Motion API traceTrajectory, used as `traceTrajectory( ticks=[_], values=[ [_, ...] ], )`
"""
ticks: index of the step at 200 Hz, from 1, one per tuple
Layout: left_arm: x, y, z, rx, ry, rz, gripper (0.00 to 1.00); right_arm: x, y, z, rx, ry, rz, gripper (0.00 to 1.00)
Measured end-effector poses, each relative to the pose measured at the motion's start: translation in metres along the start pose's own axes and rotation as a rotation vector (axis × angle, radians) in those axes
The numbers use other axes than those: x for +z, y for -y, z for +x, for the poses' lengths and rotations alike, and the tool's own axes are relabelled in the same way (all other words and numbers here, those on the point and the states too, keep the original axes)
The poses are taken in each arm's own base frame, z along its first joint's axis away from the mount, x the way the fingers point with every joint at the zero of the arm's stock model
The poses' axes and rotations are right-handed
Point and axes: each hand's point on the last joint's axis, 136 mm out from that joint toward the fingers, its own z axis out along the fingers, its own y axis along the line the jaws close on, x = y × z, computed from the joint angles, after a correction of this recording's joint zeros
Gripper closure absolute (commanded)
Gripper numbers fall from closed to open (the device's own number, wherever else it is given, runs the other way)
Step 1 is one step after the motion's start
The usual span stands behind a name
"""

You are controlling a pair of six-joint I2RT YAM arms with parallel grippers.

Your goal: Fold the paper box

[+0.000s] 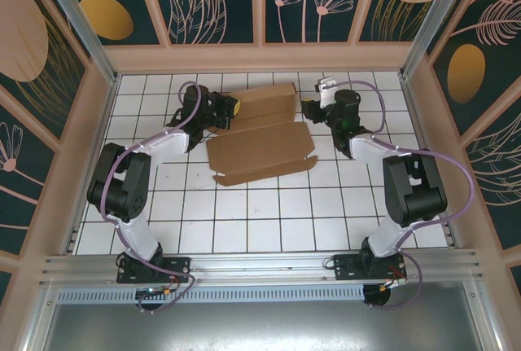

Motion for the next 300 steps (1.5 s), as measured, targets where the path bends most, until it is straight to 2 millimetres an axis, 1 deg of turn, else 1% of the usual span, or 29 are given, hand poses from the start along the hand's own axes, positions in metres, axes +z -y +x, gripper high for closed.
traceTrajectory(
  ticks=[21, 37, 54, 66, 90, 120, 161, 184, 195, 206, 228, 248, 266, 283, 300],
  values=[
    [0.000, 0.000, 0.000, 0.000, -0.002, 0.000, 1.00, 0.010, -0.014, 0.011, -0.043, -0.013, -0.061, 0.41],
    [0.000, 0.000, 0.000, 0.000, -0.002, -0.001, 1.00, 0.019, -0.026, 0.025, -0.072, -0.038, -0.089, 0.40],
    [0.000, -0.001, 0.000, -0.001, -0.002, -0.003, 1.00, 0.030, -0.036, 0.039, -0.095, -0.068, -0.112, 0.40],
    [0.000, -0.001, 0.000, -0.002, -0.002, -0.004, 1.00, 0.037, -0.042, 0.047, -0.109, -0.085, -0.123, 0.42],
    [0.000, -0.001, 0.000, -0.002, -0.003, -0.006, 1.00, 0.051, -0.046, 0.053, -0.135, -0.099, -0.112, 0.47],
    [0.000, -0.002, 0.000, -0.003, -0.004, -0.007, 1.00, 0.066, -0.040, 0.052, -0.152, -0.103, -0.070, 0.53],
    [0.000, -0.001, 0.000, -0.003, -0.006, -0.006, 1.00, 0.081, -0.035, 0.048, -0.173, -0.112, -0.028, 0.72],
    [-0.001, 0.000, -0.002, -0.004, -0.003, -0.004, 1.00, 0.086, -0.032, 0.046, -0.185, -0.116, -0.005, 0.89],
    [-0.001, 0.000, -0.003, -0.005, 0.000, -0.003, 1.00, 0.088, -0.028, 0.046, -0.175, -0.122, 0.019, 0.94],
    [-0.001, 0.001, -0.003, -0.005, -0.001, -0.002, 1.00, 0.088, -0.027, 0.045, -0.175, -0.122, 0.026, 0.95],
    [-0.001, 0.001, -0.002, -0.005, -0.007, -0.002, 0.85, 0.088, -0.027, 0.045, -0.175, -0.122, 0.040, 0.95],
    [-0.001, 0.000, 0.001, -0.008, -0.029, -0.003, 0.74, 0.085, -0.028, 0.047, -0.176, -0.113, 0.052, 0.96],
    [-0.001, -0.001, 0.006, -0.003, -0.052, -0.003, 0.66, 0.078, -0.028, 0.050, -0.173, -0.109, 0.061, 0.97],
    [-0.002, -0.006, 0.008, -0.001, -0.066, -0.010, 0.59, 0.070, -0.028, 0.052, -0.164, -0.108, 0.071, 1.00],
    [-0.007, -0.009, 0.011, 0.023, -0.075, -0.016, 0.53, 0.061, -0.027, 0.055, -0.155, -0.110, 0.088, 1.00]
  ],
)
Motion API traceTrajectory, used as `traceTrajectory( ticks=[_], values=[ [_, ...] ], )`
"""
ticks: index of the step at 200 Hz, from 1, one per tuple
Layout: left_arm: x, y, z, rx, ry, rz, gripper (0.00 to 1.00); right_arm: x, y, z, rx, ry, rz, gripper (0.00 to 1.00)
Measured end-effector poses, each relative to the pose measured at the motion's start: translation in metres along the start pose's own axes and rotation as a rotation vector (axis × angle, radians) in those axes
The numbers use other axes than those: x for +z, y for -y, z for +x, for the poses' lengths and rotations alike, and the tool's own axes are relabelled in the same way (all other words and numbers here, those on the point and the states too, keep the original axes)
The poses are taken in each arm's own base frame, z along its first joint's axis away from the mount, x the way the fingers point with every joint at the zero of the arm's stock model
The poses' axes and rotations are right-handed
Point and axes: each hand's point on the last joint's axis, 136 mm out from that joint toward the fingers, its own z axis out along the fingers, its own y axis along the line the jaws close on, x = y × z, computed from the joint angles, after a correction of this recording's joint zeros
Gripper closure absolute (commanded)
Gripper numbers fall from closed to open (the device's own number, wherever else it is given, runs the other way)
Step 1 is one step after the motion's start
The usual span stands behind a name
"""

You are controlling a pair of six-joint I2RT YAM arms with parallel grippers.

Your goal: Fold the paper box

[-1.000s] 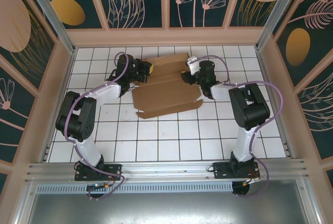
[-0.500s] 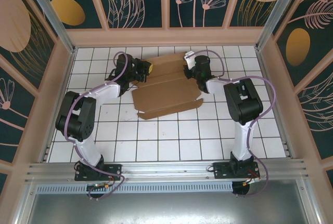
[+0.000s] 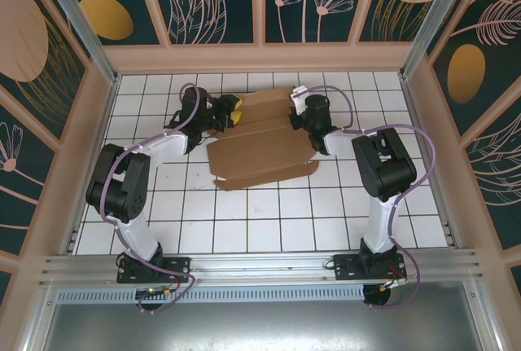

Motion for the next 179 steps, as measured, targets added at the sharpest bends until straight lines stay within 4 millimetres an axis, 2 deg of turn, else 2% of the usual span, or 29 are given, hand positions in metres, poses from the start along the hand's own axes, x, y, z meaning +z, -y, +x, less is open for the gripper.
traceTrajectory(
  ticks=[15, 53, 91, 107, 118, 131, 145, 156, 168, 179],
  values=[
    [-0.011, 0.000, 0.005, 0.026, -0.003, -0.001, 0.49, -0.005, 0.001, 0.004, 0.005, -0.001, 0.015, 1.00],
    [-0.052, 0.016, 0.034, 0.206, -0.057, 0.015, 0.50, -0.020, 0.002, 0.007, 0.053, -0.001, 0.050, 0.98],
    [-0.108, 0.000, 0.064, 0.437, -0.100, -0.038, 0.52, -0.030, 0.004, 0.008, 0.096, -0.001, 0.066, 0.98],
    [-0.131, 0.000, 0.071, 0.541, -0.094, -0.067, 0.51, -0.038, 0.003, 0.012, 0.115, -0.005, 0.065, 0.98],
    [-0.144, 0.008, 0.072, 0.598, -0.073, -0.088, 0.50, -0.043, 0.000, 0.014, 0.125, -0.009, 0.063, 0.98],
    [-0.155, 0.031, 0.069, 0.675, -0.030, -0.093, 0.49, -0.048, -0.002, 0.017, 0.136, -0.011, 0.061, 0.98],
    [-0.162, 0.058, 0.060, 0.740, 0.021, -0.082, 0.48, -0.052, -0.006, 0.017, 0.139, -0.007, 0.056, 0.98],
    [-0.162, 0.071, 0.051, 0.770, 0.053, -0.083, 0.48, -0.056, -0.010, 0.017, 0.140, -0.006, 0.051, 0.99],
    [-0.155, 0.073, 0.040, 0.780, 0.063, -0.102, 0.48, -0.059, -0.013, 0.016, 0.140, -0.004, 0.049, 0.99],
    [-0.142, 0.062, 0.031, 0.768, 0.053, -0.143, 0.49, -0.061, -0.014, 0.017, 0.145, -0.003, 0.054, 0.99]
  ],
)
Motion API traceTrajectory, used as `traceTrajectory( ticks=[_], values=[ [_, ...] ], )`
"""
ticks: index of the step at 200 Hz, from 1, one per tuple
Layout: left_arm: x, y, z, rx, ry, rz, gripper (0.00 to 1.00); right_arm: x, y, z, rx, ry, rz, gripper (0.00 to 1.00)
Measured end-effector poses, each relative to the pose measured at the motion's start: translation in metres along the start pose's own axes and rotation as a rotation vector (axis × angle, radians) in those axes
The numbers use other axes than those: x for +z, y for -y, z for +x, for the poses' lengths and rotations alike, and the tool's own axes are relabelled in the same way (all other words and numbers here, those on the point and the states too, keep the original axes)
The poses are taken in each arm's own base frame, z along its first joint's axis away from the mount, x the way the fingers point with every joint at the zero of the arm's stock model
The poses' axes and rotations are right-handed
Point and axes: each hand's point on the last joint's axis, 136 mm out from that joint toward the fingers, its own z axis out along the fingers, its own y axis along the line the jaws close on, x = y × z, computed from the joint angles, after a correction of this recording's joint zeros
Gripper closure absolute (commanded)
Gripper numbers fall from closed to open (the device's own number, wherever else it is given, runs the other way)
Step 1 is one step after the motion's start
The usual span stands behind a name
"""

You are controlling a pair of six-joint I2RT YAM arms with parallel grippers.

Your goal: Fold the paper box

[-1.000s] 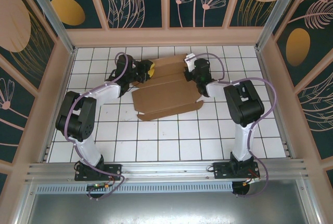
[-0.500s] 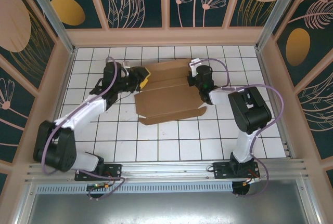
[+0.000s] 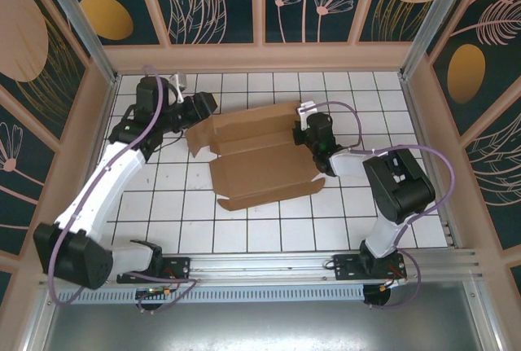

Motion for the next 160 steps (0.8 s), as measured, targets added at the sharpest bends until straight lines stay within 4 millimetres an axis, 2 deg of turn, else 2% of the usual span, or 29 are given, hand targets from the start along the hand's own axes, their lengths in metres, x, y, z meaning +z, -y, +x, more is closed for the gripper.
traceTrajectory(
  ticks=[24, 48, 98, 133, 160],
  values=[
    [0.033, -0.037, 0.021, -0.052, -0.094, -0.087, 0.49, -0.001, 0.001, 0.000, 0.013, 0.000, 0.014, 0.99],
    [0.042, -0.061, 0.038, -0.086, -0.148, -0.152, 0.49, -0.002, 0.004, 0.002, 0.019, -0.004, 0.032, 0.99],
    [0.044, -0.074, 0.031, -0.078, -0.104, -0.216, 0.49, -0.004, 0.005, 0.006, 0.026, -0.011, 0.041, 0.99],
    [0.062, -0.086, 0.031, -0.090, -0.113, -0.229, 0.49, -0.004, 0.005, 0.006, 0.028, -0.011, 0.042, 0.99],
    [0.074, -0.086, 0.031, -0.111, -0.118, -0.199, 0.50, -0.004, 0.004, 0.007, 0.029, -0.013, 0.039, 0.98]
  ],
)
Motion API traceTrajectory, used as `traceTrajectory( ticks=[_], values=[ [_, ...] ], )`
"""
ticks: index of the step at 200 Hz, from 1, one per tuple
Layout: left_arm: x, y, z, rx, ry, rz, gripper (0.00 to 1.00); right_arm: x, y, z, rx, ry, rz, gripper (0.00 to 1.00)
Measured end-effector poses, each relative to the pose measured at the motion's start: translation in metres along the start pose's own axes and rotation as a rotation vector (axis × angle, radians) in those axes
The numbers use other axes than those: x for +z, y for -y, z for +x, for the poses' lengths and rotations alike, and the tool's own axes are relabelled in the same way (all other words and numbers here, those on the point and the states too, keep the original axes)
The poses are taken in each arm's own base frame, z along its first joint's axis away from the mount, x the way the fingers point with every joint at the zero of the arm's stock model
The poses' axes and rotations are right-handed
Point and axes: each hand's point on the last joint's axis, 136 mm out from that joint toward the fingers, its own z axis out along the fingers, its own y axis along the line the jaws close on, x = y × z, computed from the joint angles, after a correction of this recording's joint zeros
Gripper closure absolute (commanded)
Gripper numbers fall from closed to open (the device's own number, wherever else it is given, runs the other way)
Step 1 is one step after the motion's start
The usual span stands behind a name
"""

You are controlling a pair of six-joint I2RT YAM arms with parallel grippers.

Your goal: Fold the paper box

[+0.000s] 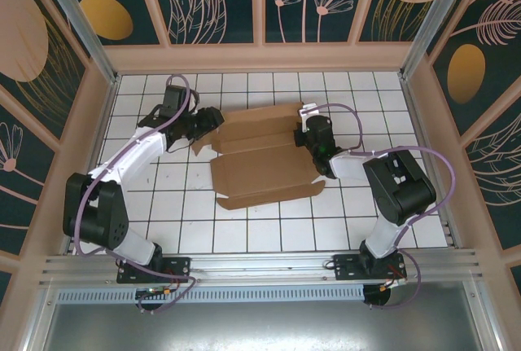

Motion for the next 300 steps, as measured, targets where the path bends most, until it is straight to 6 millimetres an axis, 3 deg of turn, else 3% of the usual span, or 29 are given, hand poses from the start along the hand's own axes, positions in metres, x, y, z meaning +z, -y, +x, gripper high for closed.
traceTrajectory(
  ticks=[50, 121, 142, 163, 184, 240, 300],
  values=[
    [0.005, 0.014, -0.005, 0.002, 0.026, 0.099, 0.57, 0.000, -0.007, 0.000, -0.004, -0.005, -0.024, 0.98],
    [0.011, 0.015, -0.007, -0.063, 0.054, 0.209, 0.86, 0.000, -0.009, 0.002, 0.011, -0.022, -0.030, 1.00],
    [0.008, 0.020, -0.010, -0.082, 0.077, 0.259, 0.84, 0.000, -0.009, 0.002, 0.026, -0.023, -0.030, 1.00],
    [0.008, 0.020, -0.007, -0.106, 0.079, 0.294, 0.69, 0.000, -0.009, 0.002, 0.042, -0.023, -0.031, 1.00],
    [0.009, 0.020, -0.003, -0.135, 0.064, 0.321, 0.67, 0.000, -0.011, 0.002, 0.049, -0.023, -0.041, 1.00],
    [0.008, 0.030, -0.003, -0.175, 0.056, 0.422, 0.85, 0.000, -0.013, 0.002, 0.073, -0.025, -0.056, 1.00],
    [0.005, 0.041, -0.008, -0.188, 0.063, 0.481, 0.95, 0.000, -0.012, 0.002, 0.093, -0.025, -0.052, 1.00]
  ],
)
